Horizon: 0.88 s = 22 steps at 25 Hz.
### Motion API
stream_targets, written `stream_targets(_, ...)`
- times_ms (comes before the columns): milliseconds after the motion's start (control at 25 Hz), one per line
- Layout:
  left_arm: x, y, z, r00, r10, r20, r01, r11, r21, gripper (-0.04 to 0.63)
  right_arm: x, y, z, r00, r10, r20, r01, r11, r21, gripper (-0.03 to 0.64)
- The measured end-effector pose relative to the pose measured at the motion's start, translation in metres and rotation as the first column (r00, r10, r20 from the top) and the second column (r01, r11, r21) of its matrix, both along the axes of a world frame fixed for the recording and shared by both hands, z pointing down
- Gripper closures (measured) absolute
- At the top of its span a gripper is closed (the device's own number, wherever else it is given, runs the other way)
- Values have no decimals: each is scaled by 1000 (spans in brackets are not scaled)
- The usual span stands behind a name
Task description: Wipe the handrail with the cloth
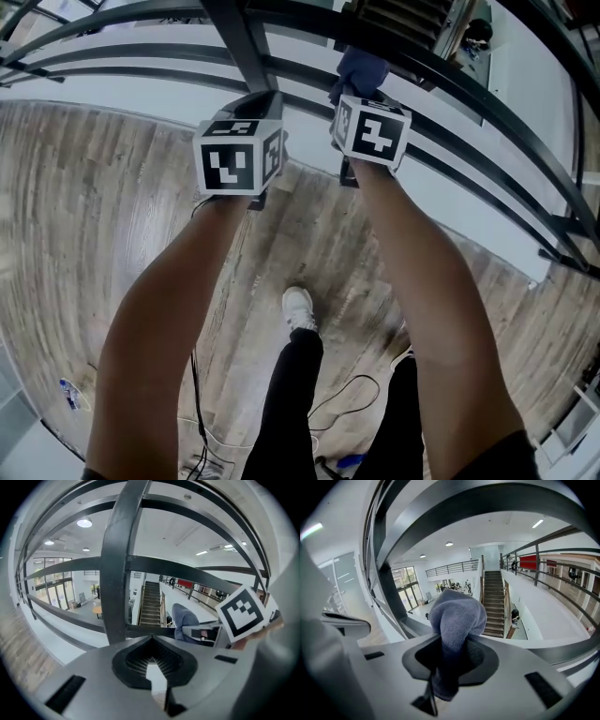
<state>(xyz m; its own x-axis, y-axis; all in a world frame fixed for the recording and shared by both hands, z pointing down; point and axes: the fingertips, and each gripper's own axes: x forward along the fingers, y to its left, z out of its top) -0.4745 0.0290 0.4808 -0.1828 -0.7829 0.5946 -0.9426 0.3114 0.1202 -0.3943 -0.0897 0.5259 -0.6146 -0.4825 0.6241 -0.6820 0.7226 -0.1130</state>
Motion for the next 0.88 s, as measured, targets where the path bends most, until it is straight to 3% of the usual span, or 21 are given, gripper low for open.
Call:
stream_targets(480, 125, -44, 14, 993, 121, 11, -120, 992, -49, 592, 149, -52, 2, 994, 110, 3, -110, 994, 11, 526)
stream_targets(720, 202, -87, 17, 970, 240, 27, -238, 969, -68, 594, 236, -83, 5, 991, 135, -4, -135, 991, 12, 526)
stream_targets(880, 242, -119, 14, 972, 235, 13, -235, 971, -44, 592, 293, -104, 5, 988, 154, -19, -154, 988, 11, 526)
